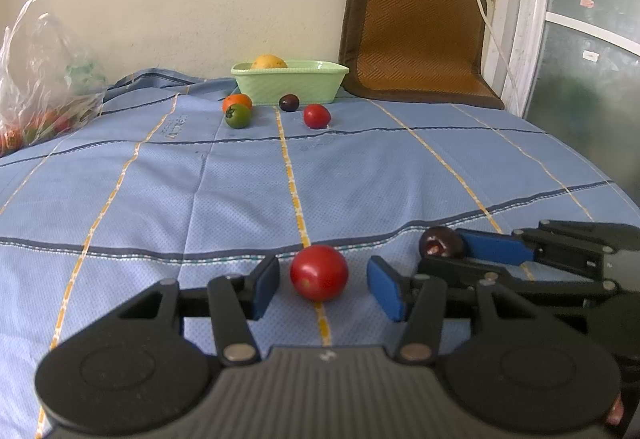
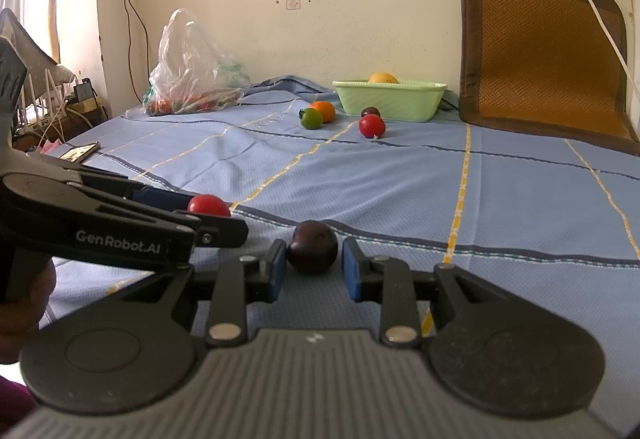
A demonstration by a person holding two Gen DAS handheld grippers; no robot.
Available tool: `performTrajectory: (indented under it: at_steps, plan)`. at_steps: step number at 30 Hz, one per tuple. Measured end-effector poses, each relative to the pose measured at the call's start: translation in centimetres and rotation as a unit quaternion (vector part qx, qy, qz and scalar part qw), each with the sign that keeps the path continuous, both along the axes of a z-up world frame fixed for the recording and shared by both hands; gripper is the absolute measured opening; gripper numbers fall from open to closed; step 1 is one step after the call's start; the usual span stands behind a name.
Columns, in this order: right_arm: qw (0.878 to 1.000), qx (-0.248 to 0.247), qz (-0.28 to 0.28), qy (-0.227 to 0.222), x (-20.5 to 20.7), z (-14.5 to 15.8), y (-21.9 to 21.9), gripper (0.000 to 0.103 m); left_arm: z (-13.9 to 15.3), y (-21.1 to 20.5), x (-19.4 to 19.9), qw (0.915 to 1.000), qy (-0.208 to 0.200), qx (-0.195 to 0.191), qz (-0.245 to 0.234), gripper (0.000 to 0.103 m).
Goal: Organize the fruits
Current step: 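Close the left gripper on the red tomato while the right gripper grasps the plum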
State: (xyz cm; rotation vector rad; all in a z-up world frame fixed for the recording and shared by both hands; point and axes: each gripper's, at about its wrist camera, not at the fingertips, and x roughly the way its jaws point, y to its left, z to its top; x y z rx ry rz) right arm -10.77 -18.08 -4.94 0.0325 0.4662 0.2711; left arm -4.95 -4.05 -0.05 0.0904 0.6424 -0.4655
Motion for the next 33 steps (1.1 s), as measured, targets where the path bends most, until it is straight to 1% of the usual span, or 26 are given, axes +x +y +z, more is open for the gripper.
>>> performTrajectory:
  at_steps: [12,22,33]
  plan:
    - [1.000,-0.001,0.001,0.001,-0.01,-0.02,0.02,0.034,-0.15,0.00,-0.15,1.0000,-0.008,0.001,-0.001,0.051]
    - [1.000,-0.004,0.000,0.002,0.04,-0.17,-0.02,0.034,-0.34,0.29,0.08,0.9998,-0.017,0.008,0.002,0.058]
    - [1.000,-0.006,0.000,0.002,0.06,-0.20,0.02,0.034,-0.49,0.30,-0.09,0.9996,-0.025,0.012,0.000,0.058]
